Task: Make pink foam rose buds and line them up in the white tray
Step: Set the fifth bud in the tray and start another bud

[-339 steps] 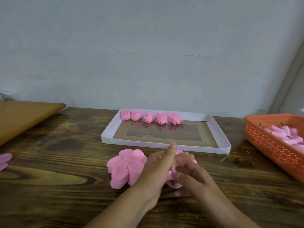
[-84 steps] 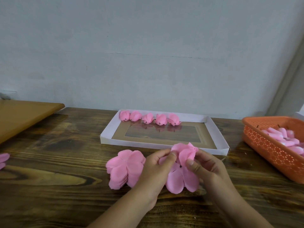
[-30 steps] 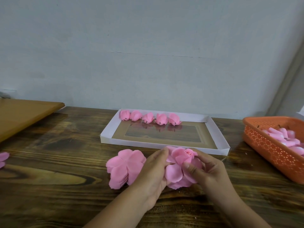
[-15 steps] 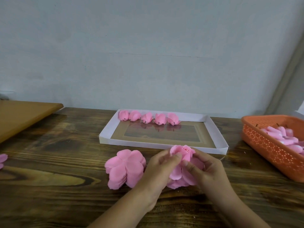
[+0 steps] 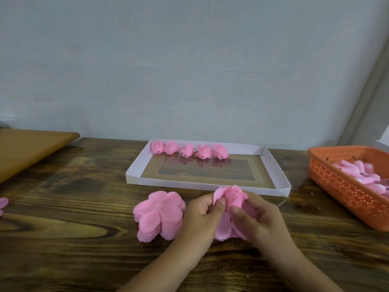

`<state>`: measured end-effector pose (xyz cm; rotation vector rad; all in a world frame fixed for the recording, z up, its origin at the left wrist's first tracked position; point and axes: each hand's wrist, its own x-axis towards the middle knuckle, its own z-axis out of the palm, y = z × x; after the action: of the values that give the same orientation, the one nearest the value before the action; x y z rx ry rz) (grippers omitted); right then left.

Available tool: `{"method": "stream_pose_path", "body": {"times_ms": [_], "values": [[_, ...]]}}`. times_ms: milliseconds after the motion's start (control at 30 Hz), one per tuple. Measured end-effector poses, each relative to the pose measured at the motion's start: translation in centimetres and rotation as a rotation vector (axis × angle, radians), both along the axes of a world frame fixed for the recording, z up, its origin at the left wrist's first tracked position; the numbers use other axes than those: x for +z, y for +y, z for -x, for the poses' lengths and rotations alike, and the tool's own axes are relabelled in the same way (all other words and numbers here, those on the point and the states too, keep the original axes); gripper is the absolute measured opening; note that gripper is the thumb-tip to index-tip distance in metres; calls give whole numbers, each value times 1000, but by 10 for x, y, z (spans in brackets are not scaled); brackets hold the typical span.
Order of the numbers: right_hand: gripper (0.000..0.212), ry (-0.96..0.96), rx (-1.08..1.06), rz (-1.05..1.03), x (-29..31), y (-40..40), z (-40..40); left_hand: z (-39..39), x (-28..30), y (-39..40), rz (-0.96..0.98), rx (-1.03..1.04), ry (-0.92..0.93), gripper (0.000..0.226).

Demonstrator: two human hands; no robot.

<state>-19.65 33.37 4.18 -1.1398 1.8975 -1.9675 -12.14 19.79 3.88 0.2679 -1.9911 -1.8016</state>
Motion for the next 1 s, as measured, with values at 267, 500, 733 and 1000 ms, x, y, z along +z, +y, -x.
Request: {"method": "stream_pose_path", "body": {"times_ms": [267,500,733,1000], "values": [[40,5,20,-2,-4,-1,2,-4,7,5,-64,-102,-17,28],[34,-19,4,26,-9,-4,1,-9,15,10,-82,-183,48,23],[34,-106,-11,31,-14,-9,-6,-3,3,6,-67,-89,33,14],[43,54,33,-63,0,0,-1,-3,5,-1,-2,-103,9,15]]}}
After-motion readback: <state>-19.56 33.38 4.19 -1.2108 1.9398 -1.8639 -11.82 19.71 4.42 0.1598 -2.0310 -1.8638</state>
